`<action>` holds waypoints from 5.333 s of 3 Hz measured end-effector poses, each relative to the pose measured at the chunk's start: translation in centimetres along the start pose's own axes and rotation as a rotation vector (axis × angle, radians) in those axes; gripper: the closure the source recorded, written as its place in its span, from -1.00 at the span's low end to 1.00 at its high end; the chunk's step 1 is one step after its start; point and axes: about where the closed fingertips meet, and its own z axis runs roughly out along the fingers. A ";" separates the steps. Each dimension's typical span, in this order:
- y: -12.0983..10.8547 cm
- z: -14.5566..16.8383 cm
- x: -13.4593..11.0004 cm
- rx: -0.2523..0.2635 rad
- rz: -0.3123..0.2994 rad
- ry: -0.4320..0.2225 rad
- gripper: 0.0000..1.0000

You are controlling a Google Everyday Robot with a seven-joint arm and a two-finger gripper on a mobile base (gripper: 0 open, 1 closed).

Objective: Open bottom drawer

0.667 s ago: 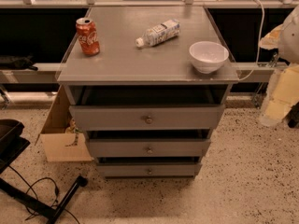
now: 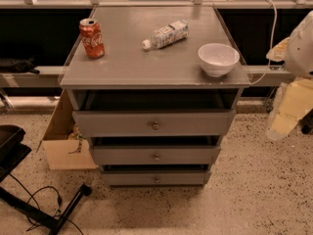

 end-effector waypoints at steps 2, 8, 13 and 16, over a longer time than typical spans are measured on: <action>4.6 7.4 1.6 0.039 0.023 0.008 -1.00; 12.9 34.8 10.2 -0.132 -0.007 0.223 -1.00; 10.3 59.8 12.6 -0.157 -0.150 0.179 -1.00; 11.1 65.8 10.3 -0.170 -0.231 0.080 -1.00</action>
Offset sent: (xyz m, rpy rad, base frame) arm -0.0800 0.0018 -0.2652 -0.1021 0.1614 -0.0406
